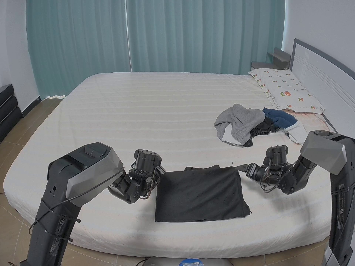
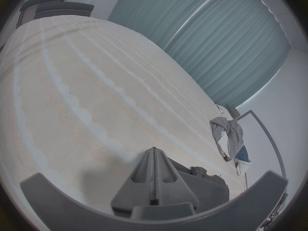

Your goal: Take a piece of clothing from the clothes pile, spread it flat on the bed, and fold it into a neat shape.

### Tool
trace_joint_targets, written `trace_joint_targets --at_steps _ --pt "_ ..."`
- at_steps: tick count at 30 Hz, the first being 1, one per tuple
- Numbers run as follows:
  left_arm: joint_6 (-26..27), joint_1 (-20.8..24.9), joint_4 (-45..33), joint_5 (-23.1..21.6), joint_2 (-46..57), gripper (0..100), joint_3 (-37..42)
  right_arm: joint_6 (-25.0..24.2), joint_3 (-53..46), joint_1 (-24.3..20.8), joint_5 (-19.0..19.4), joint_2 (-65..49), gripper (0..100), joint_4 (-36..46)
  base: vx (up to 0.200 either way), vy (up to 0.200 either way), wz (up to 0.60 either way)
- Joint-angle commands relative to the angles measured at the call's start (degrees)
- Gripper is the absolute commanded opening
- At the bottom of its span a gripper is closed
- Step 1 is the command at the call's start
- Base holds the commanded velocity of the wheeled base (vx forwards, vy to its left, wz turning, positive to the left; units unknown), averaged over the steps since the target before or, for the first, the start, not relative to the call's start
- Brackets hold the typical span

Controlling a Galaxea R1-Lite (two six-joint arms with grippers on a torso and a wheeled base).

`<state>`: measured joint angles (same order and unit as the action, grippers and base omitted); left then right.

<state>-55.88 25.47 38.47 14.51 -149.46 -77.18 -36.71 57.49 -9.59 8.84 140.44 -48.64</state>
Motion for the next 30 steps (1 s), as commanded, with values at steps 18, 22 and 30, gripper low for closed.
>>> trace_joint_targets --at_steps 18,22,30 --pt "12.7 0.5 1.4 -9.2 6.8 0 16.0 -0.6 -29.5 0.0 6.6 -6.3 100 -17.3 0.000 0.000 0.00" --pt "12.6 0.5 1.4 -9.1 6.8 100 16.0 -0.7 -30.0 0.0 6.7 -6.0 100 -18.1 0.000 0.000 0.00" --pt "13.0 1.2 6.4 -9.4 6.3 100 16.9 -2.1 -30.3 0.1 6.7 -6.1 100 -18.2 0.000 0.000 0.00"
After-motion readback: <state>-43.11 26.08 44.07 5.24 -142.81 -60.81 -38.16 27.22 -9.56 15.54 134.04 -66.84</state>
